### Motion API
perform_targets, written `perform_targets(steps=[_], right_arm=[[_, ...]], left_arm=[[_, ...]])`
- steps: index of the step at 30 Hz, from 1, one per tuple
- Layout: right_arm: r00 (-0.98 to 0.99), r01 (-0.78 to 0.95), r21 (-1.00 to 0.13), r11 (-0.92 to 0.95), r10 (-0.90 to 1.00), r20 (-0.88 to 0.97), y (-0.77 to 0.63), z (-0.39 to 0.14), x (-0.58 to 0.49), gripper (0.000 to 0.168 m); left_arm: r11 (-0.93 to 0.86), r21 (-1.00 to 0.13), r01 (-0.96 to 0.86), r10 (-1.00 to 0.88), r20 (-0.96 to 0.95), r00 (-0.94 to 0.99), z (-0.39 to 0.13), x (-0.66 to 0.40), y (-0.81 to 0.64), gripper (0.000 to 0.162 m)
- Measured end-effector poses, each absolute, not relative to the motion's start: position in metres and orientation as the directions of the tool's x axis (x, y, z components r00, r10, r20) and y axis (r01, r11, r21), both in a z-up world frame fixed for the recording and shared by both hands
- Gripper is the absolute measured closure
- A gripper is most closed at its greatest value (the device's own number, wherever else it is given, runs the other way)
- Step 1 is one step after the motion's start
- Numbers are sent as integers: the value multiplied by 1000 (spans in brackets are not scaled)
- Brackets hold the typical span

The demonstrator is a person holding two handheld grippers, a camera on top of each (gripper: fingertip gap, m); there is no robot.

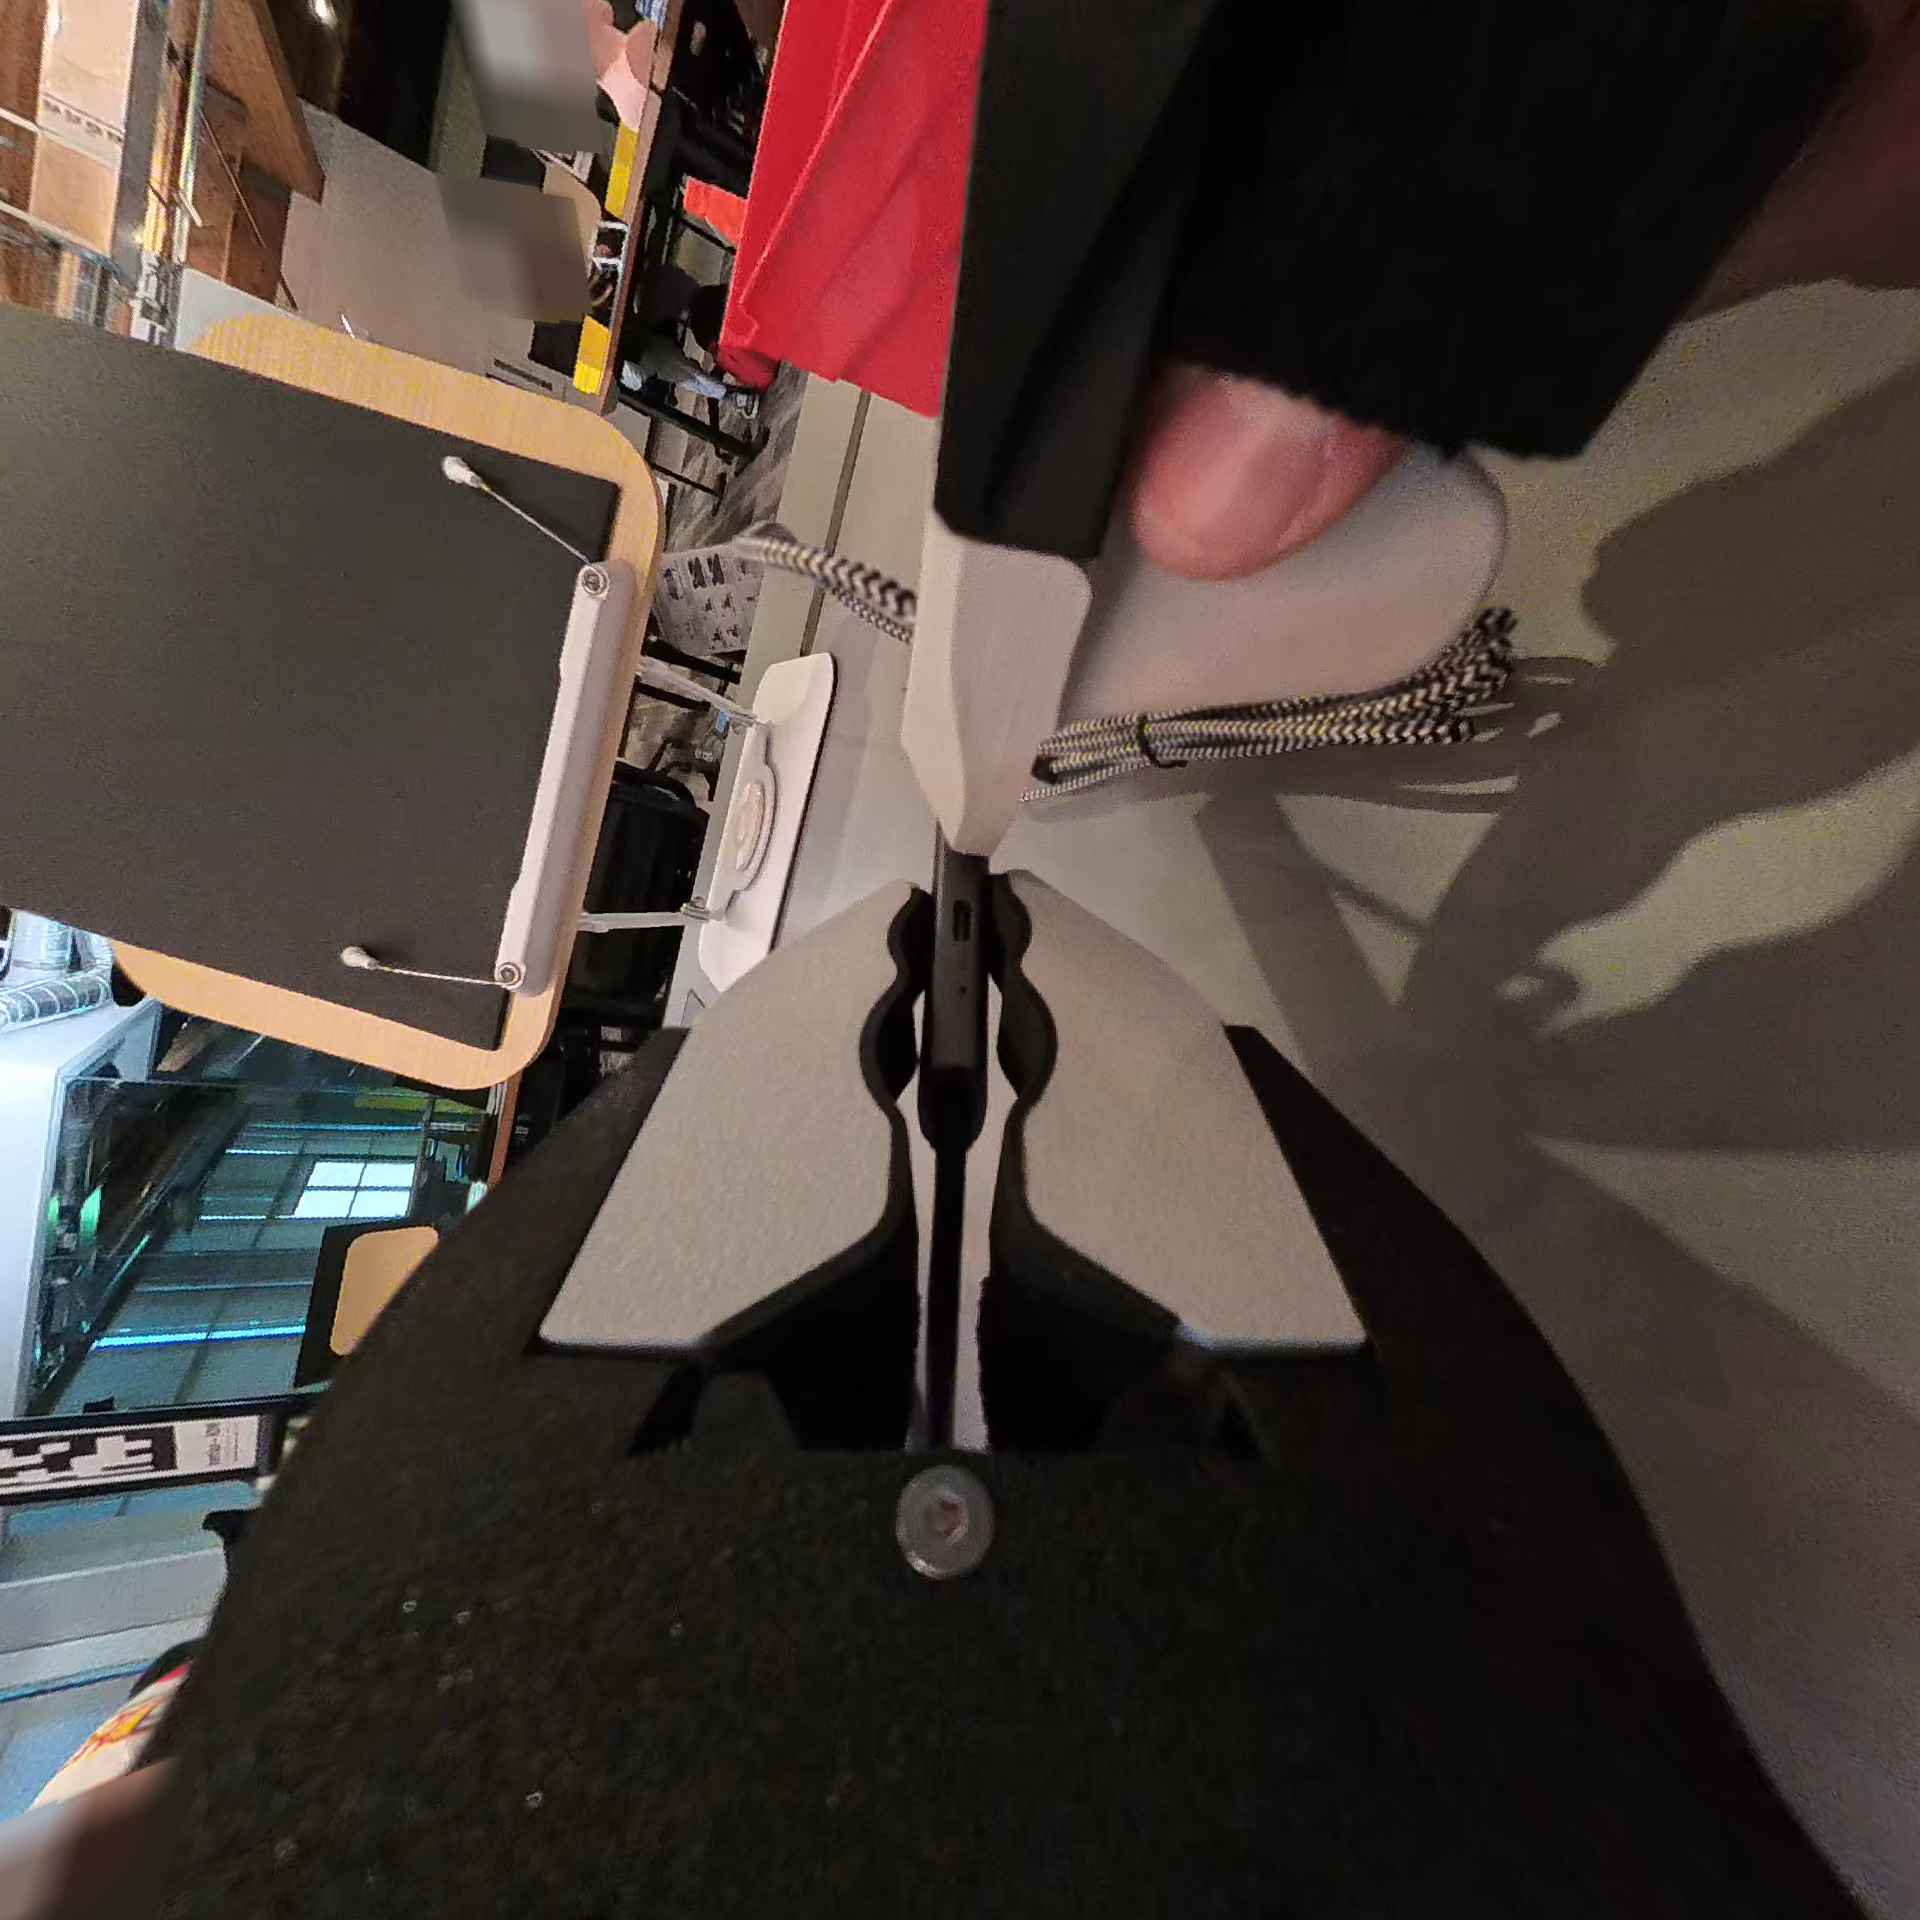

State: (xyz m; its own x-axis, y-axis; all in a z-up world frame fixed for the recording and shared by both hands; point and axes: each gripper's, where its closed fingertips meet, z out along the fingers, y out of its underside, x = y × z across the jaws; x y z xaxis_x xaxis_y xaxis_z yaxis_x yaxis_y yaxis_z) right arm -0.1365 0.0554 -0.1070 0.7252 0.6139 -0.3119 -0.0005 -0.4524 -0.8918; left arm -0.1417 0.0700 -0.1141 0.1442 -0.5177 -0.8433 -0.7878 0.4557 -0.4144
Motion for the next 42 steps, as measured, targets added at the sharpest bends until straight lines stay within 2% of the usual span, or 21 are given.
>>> perform_targets(steps=[12,15,20,25,30,31,32,34,36,38,40,42], right_arm=[[750,86,-902,-423,624,-221,54,-110,-136,157],[769,80,-896,-437,599,-224,57,-114,-137,157],[762,126,-896,-425,620,-187,54,-113,-135,157],[728,90,-897,-433,643,-237,49,-109,-137,157],[653,-42,-870,-491,645,-396,50,-106,-137,157],[670,18,-891,-453,667,-326,50,-108,-136,157],[690,116,-913,-391,693,-209,49,-110,-135,157],[696,246,-926,-286,717,-37,47,-110,-134,158],[685,265,-932,-246,728,3,48,-109,-130,158],[699,285,-926,-248,715,23,55,-113,-115,157],[638,244,-950,-193,770,8,48,-103,-117,158],[584,223,-969,-103,810,48,40,-89,-122,157]], left_arm=[[441,-419,-794,-540,-830,138,-118,-141,70,151],[388,-407,-827,-554,-820,144,-123,-141,69,152],[430,-424,-797,-559,-818,135,-122,-142,72,150],[452,-424,-785,-550,-825,129,-117,-144,68,150],[443,-442,-780,-563,-814,141,-116,-143,67,151],[427,-459,-779,-595,-791,140,-119,-142,65,151],[407,-490,-771,-643,-753,140,-123,-140,61,152],[295,-631,-718,-791,-582,188,-126,-138,54,151],[134,-762,-634,-914,-343,218,-119,-137,46,138],[-46,-846,-532,-963,-104,248,-104,-140,47,134],[-271,-858,-436,-958,194,213,-94,-144,47,126],[-505,-800,-323,-861,494,123,-83,-145,44,121]])
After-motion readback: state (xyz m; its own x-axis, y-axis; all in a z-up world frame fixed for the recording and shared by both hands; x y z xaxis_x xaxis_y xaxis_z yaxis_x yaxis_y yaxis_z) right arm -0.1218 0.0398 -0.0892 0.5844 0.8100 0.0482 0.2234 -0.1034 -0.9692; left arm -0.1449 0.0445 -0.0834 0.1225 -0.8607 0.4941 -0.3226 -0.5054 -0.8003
